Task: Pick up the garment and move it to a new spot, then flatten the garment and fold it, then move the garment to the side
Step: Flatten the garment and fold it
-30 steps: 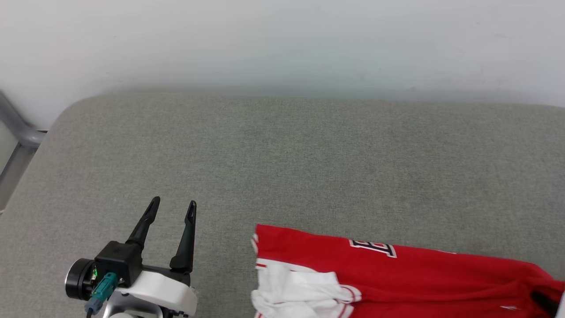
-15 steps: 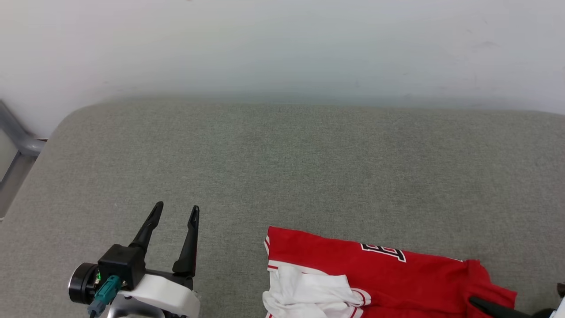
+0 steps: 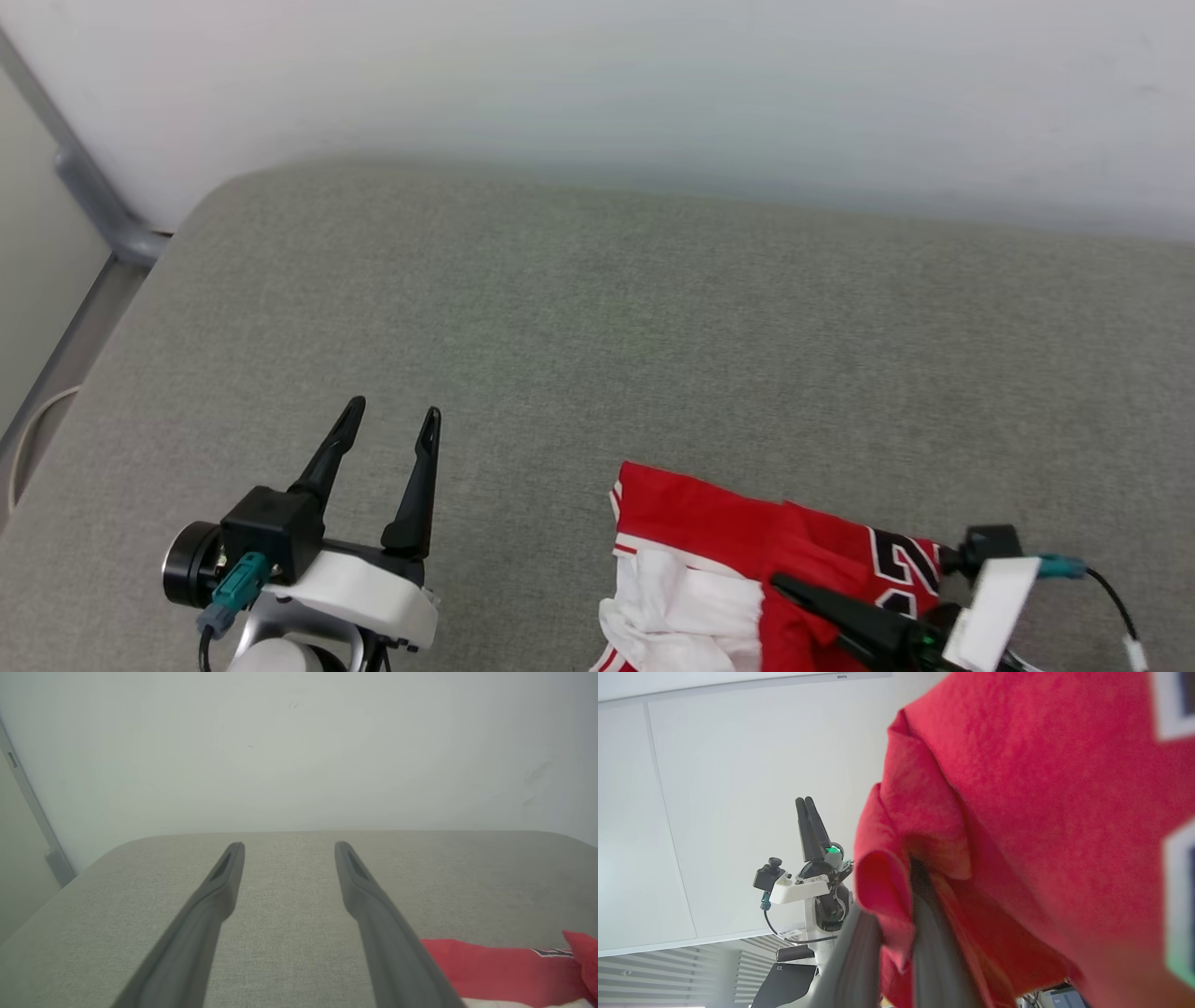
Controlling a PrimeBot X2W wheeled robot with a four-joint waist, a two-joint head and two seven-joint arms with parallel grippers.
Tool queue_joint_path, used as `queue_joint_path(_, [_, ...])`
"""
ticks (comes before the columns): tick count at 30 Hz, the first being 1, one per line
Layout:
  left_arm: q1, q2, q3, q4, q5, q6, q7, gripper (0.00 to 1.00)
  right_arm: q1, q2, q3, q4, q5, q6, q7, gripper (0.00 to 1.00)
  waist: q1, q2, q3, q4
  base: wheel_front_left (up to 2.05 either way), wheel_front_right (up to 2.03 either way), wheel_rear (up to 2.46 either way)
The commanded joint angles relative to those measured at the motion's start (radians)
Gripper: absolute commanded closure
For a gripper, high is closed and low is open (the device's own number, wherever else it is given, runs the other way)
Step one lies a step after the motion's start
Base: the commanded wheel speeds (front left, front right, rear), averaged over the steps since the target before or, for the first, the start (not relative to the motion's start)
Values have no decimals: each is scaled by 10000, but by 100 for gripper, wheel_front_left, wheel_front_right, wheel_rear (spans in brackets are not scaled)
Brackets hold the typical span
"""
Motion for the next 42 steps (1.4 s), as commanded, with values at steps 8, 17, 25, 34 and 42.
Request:
queue_joint_path(8, [-586, -246, -85, 198, 20, -159, -161, 0, -946, 17, 1934, 151, 200, -7, -1715, 100, 0, 0, 778, 696, 0, 0, 0])
queue_joint_path(17, [-850, -536, -26, 527, 87, -271, -287, 0, -1268, -1, 2648, 770, -537, -3, -2662, 0, 0, 0, 1136, 884, 0, 0, 0])
queue_joint_path(25, [-758, -538, 116, 668, 187, -325, -328, 0, -1221, -189, 2987, -479, -1136, -5, -3424, 0, 0, 0, 805, 464, 0, 0, 0])
queue_joint_path(34, [-513, -501, 208, 636, 213, -231, -341, 0, -940, -1079, 3250, -2138, -3509, -5, -5483, 0, 0, 0, 459, -158, 0, 0, 0])
queue_joint_path(42, [-234, -435, 352, 713, 143, -101, -344, 0, -371, -1873, 1954, -2455, -8304, -7, -8258, 0, 0, 0, 41, -600, 0, 0, 0])
